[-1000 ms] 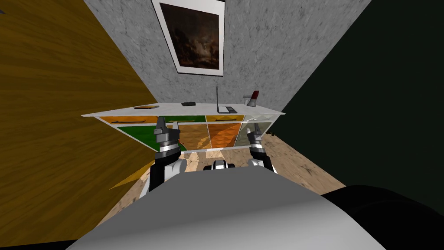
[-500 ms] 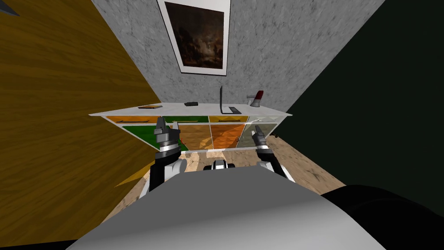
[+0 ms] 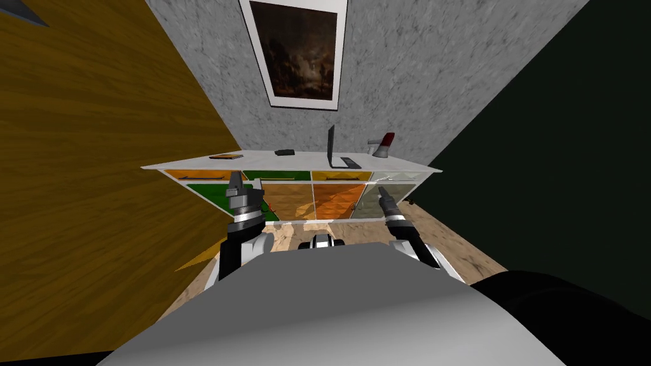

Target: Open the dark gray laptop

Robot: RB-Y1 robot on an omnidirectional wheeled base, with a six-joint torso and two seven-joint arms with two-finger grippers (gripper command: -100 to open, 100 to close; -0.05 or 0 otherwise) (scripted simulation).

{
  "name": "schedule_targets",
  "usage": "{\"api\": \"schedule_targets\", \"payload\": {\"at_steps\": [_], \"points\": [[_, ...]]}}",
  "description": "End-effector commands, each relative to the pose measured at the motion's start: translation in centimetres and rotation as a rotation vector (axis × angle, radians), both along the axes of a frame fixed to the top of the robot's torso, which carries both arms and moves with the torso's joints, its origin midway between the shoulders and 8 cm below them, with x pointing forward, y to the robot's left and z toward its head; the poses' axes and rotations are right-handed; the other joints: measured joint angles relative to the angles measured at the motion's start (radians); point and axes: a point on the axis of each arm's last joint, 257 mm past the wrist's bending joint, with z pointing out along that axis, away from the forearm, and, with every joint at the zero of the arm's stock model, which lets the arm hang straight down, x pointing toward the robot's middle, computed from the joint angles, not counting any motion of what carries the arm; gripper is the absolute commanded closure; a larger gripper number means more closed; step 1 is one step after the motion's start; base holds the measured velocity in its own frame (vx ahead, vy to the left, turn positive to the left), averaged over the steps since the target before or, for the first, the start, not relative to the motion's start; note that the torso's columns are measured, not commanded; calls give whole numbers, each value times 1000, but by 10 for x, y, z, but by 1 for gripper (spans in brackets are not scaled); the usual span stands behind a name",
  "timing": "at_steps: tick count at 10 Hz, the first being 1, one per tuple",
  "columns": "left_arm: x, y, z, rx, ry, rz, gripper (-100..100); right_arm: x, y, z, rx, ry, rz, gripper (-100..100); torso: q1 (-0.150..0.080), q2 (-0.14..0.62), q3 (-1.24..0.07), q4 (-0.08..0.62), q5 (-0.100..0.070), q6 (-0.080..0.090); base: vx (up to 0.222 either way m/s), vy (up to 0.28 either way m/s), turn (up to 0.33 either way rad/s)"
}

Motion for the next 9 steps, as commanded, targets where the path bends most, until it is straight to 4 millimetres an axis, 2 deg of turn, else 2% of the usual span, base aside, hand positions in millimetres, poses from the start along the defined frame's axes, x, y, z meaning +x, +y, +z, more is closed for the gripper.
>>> {"api": "schedule_targets", "payload": {"at_steps": [1, 3, 4, 5, 7, 8, 9], "points": [[0, 0, 0, 0, 0, 0, 0, -6, -28, -3, -106, 68, -71, -100, 0, 0, 0, 0, 0, 0, 57, 52, 53], [0, 0, 0, 0, 0, 0, 0, -12, -46, -5, -172, 109, -114, -100, 2, 0, 0, 0, 1, 0, 57, 77, 57], [0, 0, 0, 0, 0, 0, 0, -18, -62, -4, -237, 147, -153, -100, 1, 1, 0, 0, 0, 0, 54, 60, 58], [0, 0, 0, 0, 0, 0, 0, -19, -64, -5, -237, 151, -157, -100, 0, 1, 0, 0, 0, 0, 47, 45, 37], [0, 0, 0, 0, 0, 0, 0, -33, -95, -4, -366, 232, -232, -100, 0, 0, 0, 0, 0, 0, 63, 70, 82], [0, 0, 0, 0, 0, 0, 0, -34, -99, -3, -369, 237, -243, -100, 2, 0, 0, 0, 1, 0, 54, 69, 29], [0, 0, 0, 0, 0, 0, 0, -43, -116, 0, -435, 280, -284, -100, 1, 0, 0, 0, 0, 0, 54, 90, 75]]}}
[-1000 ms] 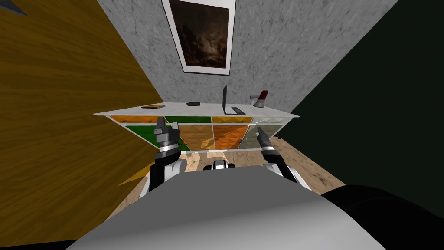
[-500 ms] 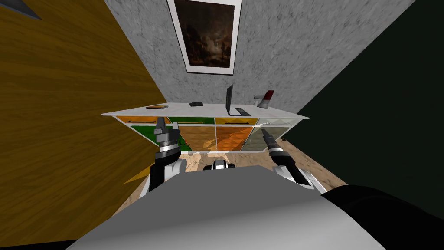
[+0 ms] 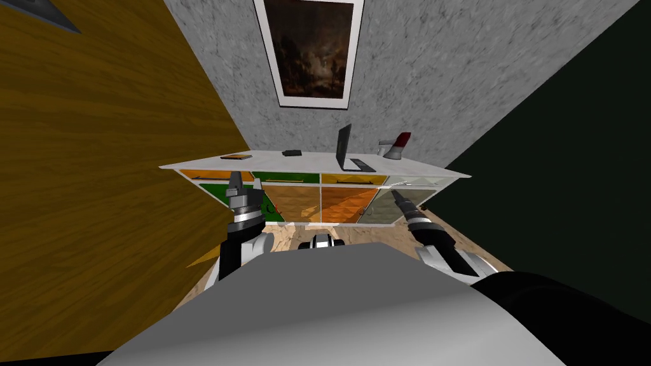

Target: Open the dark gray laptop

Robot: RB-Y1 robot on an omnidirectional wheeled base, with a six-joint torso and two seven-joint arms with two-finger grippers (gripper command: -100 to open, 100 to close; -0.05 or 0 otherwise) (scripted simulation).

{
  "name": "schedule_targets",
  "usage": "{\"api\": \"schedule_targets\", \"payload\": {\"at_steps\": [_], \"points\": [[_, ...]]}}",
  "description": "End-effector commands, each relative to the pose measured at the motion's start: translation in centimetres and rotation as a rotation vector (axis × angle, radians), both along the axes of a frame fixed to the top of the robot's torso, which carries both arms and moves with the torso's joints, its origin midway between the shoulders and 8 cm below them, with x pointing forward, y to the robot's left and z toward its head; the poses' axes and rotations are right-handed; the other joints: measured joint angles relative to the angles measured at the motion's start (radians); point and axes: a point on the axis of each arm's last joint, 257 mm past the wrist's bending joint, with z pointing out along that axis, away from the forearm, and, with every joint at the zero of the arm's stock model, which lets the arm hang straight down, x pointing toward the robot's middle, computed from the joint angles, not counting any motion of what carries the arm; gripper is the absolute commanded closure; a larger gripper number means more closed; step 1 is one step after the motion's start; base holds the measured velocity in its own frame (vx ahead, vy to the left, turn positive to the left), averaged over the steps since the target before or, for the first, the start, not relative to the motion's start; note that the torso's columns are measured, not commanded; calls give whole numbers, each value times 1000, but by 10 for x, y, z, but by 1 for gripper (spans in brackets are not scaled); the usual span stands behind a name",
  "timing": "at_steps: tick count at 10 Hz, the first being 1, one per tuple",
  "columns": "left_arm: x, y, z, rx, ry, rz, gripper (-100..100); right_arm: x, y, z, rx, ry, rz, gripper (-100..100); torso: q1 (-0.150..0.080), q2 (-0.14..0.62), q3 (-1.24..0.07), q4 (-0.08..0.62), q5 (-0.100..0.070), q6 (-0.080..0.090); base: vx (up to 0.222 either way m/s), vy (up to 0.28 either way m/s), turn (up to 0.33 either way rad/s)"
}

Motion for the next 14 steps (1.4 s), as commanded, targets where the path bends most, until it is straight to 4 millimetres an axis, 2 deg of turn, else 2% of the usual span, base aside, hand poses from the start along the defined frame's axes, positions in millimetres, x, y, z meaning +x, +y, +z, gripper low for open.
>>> {"api": "schedule_targets", "payload": {"at_steps": [1, 2, 3, 4, 7, 8, 10, 11, 13, 14], "points": [[0, 0, 0, 0, 0, 0, 0, -18, -34, 0, -133, 102, -83, -100, 1, 0, 0, 0, 0, 0, 73, 113, 100], [0, 0, 0, 0, 0, 0, 0, -20, -39, 5, -144, 97, -94, -100, 1, 0, 0, 0, 0, 0, 58, 83, 28], [0, 0, 0, 0, 0, 0, 0, -29, -53, 8, -206, 143, -129, -100, -1, 0, 0, 0, 0, 0, 56, 100, 80], [0, 0, 0, 0, 0, 0, 0, -29, -55, 9, -209, 142, -132, -100, 0, 1, 0, 0, 0, 0, 45, 75, 28], [0, 0, 0, 0, 0, 0, 0, -53, -94, 23, -391, 271, -221, -100, 2, -1, -1, 0, 1, 0, 62, 130, 92], [0, 0, 0, 0, 0, 0, 0, -57, -97, 25, -399, 276, -230, -100, 3, -1, 0, 0, 1, 0, 56, 113, 48], [0, 0, 0, 0, 0, 0, 0, -70, -119, 38, -515, 355, -276, -100, -2, 0, 0, 0, -1, 0, 75, 137, 104], [0, 0, 0, 0, 0, 0, 0, -73, -120, 38, -519, 363, -280, -100, 1, 0, 0, 0, 0, 0, 61, 119, 32], [0, 0, 0, 0, 0, 0, 0, -84, -139, 52, -632, 439, -317, -100, -2, 1, 0, 0, -1, 0, 68, 122, 99], [0, 0, 0, 0, 0, 0, 0, -86, -139, 51, -633, 446, -317, -100, 1, -1, 0, 0, 0, 0, 74, 121, 33]]}}
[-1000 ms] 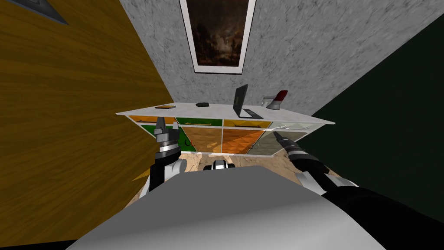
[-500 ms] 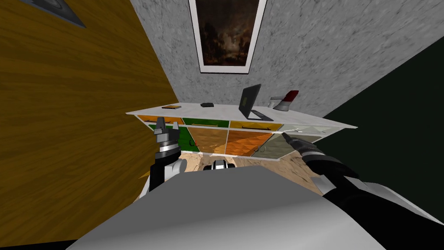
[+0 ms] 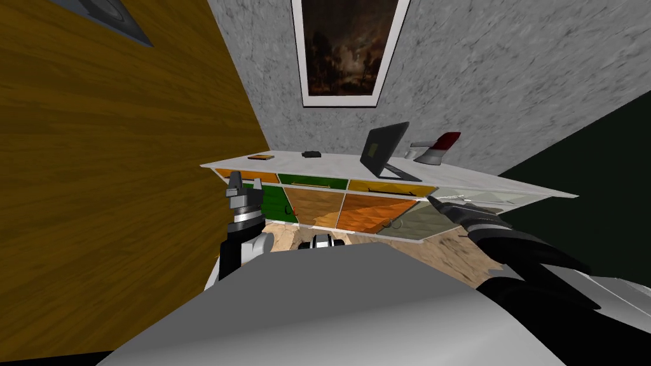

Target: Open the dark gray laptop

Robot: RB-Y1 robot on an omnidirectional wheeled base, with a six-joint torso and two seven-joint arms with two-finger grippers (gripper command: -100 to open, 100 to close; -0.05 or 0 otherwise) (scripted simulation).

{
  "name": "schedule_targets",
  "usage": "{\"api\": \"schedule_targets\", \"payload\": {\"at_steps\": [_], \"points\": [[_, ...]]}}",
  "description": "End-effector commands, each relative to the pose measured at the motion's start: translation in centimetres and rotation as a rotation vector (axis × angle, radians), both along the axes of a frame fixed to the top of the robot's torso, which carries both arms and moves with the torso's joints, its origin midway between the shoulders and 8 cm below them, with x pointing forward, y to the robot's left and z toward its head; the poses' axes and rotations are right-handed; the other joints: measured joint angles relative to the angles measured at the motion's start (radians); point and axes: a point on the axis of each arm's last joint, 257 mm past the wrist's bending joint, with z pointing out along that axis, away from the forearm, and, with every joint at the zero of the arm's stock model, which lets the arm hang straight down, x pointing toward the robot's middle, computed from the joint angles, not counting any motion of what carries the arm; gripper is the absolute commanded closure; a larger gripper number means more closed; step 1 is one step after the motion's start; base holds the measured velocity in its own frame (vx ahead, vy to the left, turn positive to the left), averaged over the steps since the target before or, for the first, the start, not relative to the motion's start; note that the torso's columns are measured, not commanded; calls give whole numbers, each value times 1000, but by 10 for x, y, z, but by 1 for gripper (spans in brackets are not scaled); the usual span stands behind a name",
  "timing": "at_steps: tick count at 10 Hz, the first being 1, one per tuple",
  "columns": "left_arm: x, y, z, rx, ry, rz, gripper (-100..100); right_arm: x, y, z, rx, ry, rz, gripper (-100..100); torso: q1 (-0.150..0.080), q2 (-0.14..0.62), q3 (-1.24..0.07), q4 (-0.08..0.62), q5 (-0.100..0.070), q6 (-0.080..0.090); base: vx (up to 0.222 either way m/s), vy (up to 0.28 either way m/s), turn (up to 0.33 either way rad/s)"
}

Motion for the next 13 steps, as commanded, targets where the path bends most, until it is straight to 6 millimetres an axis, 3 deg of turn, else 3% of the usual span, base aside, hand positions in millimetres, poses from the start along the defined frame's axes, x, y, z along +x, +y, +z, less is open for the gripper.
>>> {"api": "schedule_targets", "payload": {"at_steps": [1, 3, 4, 7, 8, 13], "points": [[0, 0, 0, 0, 0, 0, 0, -9, -14, 11, -84, 71, -29, -100, -1, 0, 0, 0, 0, 0, 75, 119, 70], [0, 0, 0, 0, 0, 0, 0, -13, -25, 27, -179, 140, -46, -100, 1, 0, 0, 0, 0, 0, 68, 172, 118], [0, 0, 0, 0, 0, 0, 0, -16, -26, 24, -179, 156, -51, -100, 2, 1, 1, 0, 1, 0, 45, 142, 34], [0, 0, 0, 0, 0, 0, 0, -17, -36, 42, -302, 256, -60, -100, 0, 0, 0, 0, 0, 0, 67, 161, 88], [0, 0, 0, 0, 0, 0, 0, -19, -37, 40, -302, 265, -62, -100, 0, -1, -1, 0, 0, 0, 78, 105, 40], [0, 0, 0, 0, 0, 0, 0, -9, -38, 55, -449, 398, -38, -100, 1, 0, 0, 0, 1, 0, 57, 118, 76]]}}
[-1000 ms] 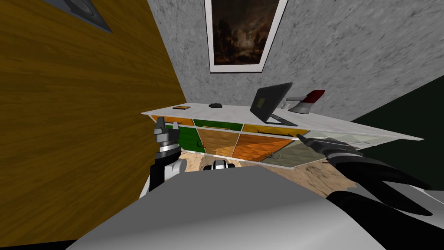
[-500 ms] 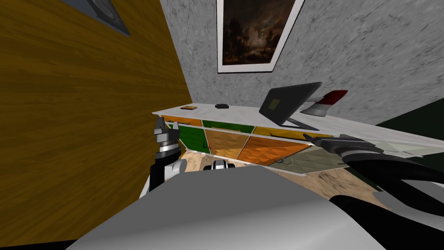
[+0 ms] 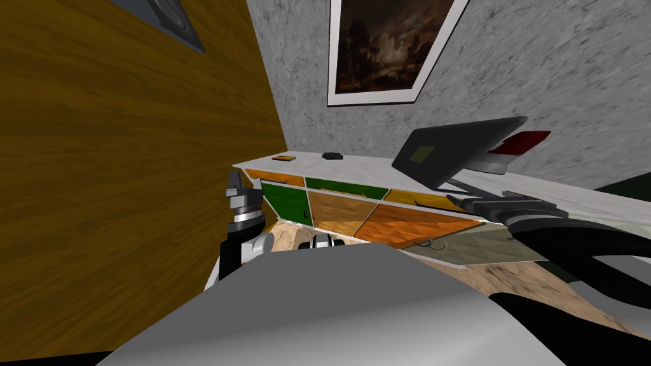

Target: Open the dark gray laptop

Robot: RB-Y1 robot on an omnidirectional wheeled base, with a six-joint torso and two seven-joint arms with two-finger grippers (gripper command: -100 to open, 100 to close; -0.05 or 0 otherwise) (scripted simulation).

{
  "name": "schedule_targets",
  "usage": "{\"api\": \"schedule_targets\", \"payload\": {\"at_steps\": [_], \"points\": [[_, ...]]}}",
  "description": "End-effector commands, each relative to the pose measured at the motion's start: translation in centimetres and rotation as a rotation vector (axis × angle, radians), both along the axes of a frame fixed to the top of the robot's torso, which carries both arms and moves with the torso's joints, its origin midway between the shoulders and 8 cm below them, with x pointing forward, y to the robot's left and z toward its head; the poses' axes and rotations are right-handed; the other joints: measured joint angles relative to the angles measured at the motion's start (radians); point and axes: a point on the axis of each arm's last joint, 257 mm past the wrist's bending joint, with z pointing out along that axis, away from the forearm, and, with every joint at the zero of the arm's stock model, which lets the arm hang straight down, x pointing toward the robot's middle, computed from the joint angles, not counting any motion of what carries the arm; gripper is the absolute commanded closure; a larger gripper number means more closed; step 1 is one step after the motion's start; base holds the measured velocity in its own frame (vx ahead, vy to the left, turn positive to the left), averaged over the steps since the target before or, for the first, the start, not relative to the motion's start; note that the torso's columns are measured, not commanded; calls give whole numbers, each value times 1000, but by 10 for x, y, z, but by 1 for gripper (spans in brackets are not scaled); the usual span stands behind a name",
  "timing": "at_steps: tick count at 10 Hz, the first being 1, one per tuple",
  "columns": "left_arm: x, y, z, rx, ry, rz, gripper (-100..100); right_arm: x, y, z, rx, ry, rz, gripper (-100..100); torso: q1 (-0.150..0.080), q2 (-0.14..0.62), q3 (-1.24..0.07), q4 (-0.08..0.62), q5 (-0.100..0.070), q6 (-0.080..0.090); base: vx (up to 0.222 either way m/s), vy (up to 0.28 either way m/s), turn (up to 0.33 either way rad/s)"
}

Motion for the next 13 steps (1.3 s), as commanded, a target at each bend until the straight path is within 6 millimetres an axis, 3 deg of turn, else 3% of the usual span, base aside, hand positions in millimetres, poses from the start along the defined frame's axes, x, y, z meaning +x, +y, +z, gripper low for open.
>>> {"api": "schedule_targets", "payload": {"at_steps": [1, 5, 6, 13], "points": [[0, 0, 0, 0, 0, 0, 0, 8, 2, 4, -55, 60, 17, -100, -1, 0, 0, 0, 0, 0, 47, 116, 58], [0, 0, 0, 0, 0, 0, 0, 13, 5, 4, -75, 90, 31, -100, -6, 2, 1, 1, -2, 0, 38, 54, 25], [0, 0, 0, 0, 0, 0, 0, 13, 5, 4, -75, 90, 31, 100, -6, 3, 2, 1, -2, 0, 0, 0, 0], [0, 0, 0, 0, 0, 0, 0, 38, 47, 15, 139, 6, 80, 100, -1, 0, 0, 0, -1, 0, -3, -56, -54]]}}
